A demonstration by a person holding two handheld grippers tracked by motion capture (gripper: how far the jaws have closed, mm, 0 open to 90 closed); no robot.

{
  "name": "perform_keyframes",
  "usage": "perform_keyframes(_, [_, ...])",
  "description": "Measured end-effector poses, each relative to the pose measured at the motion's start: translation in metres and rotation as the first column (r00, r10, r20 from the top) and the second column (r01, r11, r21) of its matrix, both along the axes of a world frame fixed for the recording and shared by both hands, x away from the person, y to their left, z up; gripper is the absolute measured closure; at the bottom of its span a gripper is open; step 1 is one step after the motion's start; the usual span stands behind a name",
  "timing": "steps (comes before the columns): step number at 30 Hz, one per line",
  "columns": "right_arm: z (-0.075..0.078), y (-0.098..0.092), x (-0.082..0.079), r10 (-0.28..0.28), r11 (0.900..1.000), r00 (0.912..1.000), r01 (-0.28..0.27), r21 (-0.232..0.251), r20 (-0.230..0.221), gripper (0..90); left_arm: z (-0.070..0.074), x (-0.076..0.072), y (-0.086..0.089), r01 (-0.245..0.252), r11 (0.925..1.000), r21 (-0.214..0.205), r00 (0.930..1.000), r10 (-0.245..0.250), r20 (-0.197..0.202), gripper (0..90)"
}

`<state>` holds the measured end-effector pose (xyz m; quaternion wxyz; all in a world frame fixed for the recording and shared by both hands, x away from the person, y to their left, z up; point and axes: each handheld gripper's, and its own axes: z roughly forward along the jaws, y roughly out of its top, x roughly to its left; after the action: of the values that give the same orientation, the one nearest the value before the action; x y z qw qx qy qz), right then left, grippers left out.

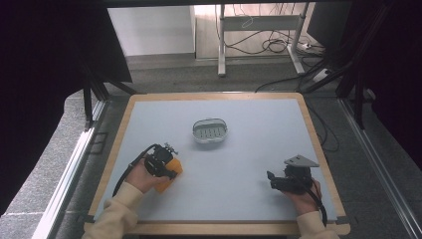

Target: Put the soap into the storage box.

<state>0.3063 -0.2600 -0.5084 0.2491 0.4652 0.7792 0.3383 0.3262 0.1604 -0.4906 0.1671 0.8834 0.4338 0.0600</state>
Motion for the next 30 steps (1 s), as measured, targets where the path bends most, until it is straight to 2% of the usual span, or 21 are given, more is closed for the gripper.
perform_keyframes(6, [0.001,0.001,-0.001,0.006,1.0000,1.0000,-0.006,-0.008,0.004,13.1,0.004,0.000,-0.001,0.022,0.9996,0.015,0.9997,-0.022,0.007,62.0])
perform_keyframes(7, [0.001,0.002,-0.001,0.006,0.9999,1.0000,-0.006,-0.011,0.006,13.1,0.011,0.000,0.002,0.019,0.9997,-0.018,0.9997,-0.019,0.014,62.0])
perform_keyframes(8, [0.001,0.002,-0.001,0.006,0.9999,1.0000,-0.006,-0.012,0.006,13.1,0.015,0.000,0.004,0.022,0.9992,-0.034,0.9996,-0.021,0.018,62.0])
perform_keyframes(15, [0.000,0.002,-0.001,0.006,0.9999,1.0000,-0.006,-0.013,0.004,13.1,0.033,-0.002,0.010,0.061,0.9963,-0.061,0.9973,-0.058,0.044,62.0])
perform_keyframes(19, [0.000,0.002,-0.001,0.008,0.9999,1.0000,-0.007,-0.015,0.004,13.1,0.036,-0.003,0.011,0.083,0.9935,-0.078,0.9958,-0.080,0.045,62.1])
perform_keyframes(30, [0.000,0.002,-0.001,0.011,0.9999,0.9999,-0.010,-0.014,0.010,13.1,0.037,-0.001,0.011,0.098,0.9924,-0.075,0.9943,-0.094,0.050,62.1])
